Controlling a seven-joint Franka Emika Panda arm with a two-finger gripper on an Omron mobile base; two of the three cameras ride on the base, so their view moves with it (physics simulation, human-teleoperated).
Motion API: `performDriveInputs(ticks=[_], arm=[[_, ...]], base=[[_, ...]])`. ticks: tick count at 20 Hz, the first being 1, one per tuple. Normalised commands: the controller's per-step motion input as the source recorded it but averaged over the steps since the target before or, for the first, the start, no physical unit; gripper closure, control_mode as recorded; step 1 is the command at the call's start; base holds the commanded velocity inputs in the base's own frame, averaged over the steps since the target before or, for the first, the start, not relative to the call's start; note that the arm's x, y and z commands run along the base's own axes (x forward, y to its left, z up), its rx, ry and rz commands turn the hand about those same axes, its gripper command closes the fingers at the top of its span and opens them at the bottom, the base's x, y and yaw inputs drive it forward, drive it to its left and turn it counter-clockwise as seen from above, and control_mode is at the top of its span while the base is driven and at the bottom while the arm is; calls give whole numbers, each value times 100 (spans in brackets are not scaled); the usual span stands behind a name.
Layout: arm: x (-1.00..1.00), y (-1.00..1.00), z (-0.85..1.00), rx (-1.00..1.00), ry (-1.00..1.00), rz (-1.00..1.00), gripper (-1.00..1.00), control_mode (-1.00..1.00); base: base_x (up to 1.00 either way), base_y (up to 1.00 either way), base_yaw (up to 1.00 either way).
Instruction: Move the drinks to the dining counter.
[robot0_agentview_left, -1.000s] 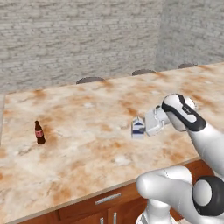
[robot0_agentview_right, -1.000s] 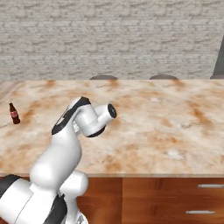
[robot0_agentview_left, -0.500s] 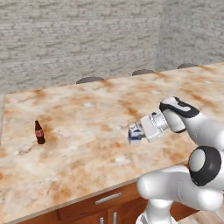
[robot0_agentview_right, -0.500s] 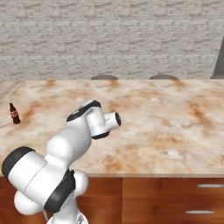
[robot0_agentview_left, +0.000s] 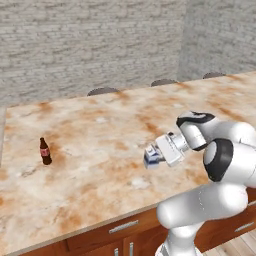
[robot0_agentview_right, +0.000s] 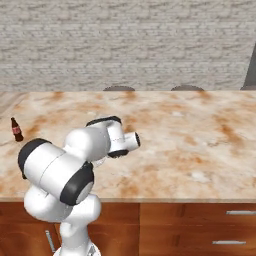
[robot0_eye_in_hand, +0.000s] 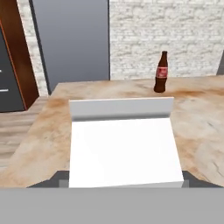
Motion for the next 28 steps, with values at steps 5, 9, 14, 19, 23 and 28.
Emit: performDriveInputs(ticks=[5,9,14,19,23,28], arm=[[27,0,-30,2,-3,10,100,-100],[26,0,-29,0,-1,6,100,-100],[27,0,-31,0,-1,3,100,-100],[15,0,-26,0,-7,-1,100,-100],[14,2,-20,0,-4,-4,100,-100],[1,15,-21,0,-3,-3,100,-100]], base=[[0,0,0],[0,0,0],[0,0,0],[0,0,0],[0,0,0],[0,0,0]])
